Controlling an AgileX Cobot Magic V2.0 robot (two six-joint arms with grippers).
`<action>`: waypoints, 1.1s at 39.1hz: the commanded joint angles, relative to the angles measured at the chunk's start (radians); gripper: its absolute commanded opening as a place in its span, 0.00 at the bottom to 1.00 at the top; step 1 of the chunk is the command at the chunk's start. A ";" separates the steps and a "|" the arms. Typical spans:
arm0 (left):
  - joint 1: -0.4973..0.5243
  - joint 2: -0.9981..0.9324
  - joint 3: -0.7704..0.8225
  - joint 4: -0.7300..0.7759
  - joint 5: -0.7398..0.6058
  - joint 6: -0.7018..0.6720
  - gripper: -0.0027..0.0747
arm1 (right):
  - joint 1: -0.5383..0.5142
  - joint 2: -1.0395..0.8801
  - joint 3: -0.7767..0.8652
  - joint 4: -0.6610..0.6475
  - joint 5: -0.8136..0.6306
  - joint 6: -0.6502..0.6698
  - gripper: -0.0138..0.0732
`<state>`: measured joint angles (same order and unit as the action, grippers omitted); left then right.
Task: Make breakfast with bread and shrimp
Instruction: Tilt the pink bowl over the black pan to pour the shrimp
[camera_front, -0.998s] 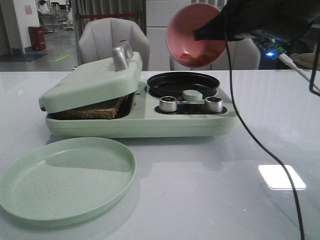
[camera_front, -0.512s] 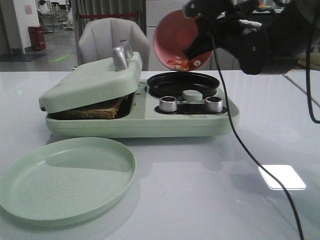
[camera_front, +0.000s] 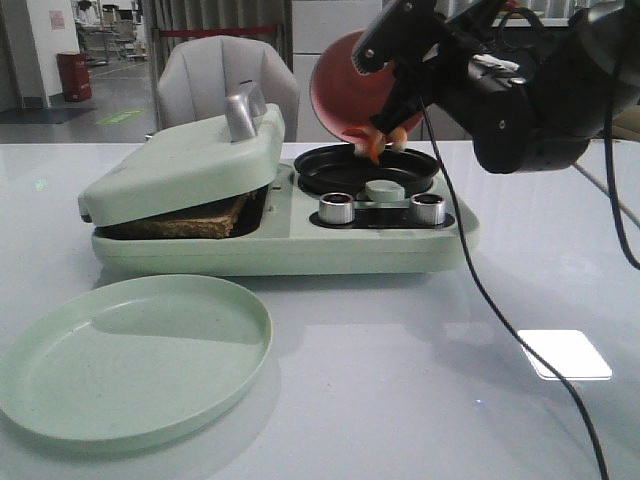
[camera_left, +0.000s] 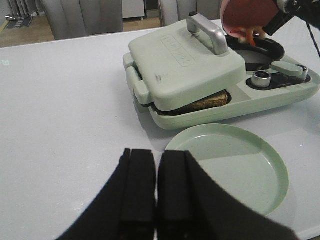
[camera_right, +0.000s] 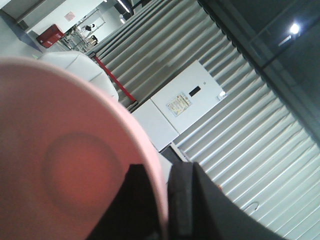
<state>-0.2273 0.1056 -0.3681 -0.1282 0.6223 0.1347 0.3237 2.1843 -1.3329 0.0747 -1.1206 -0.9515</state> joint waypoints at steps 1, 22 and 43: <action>-0.008 0.011 -0.027 -0.014 -0.074 -0.011 0.18 | 0.000 -0.064 -0.027 -0.027 -0.171 -0.064 0.32; -0.008 0.011 -0.027 -0.014 -0.074 -0.011 0.18 | 0.000 -0.089 -0.062 0.151 -0.103 0.516 0.32; -0.008 0.011 -0.027 -0.014 -0.074 -0.011 0.18 | -0.006 -0.497 -0.062 0.354 0.849 0.543 0.32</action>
<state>-0.2273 0.1056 -0.3681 -0.1282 0.6223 0.1347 0.3237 1.8063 -1.3604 0.4308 -0.3477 -0.4026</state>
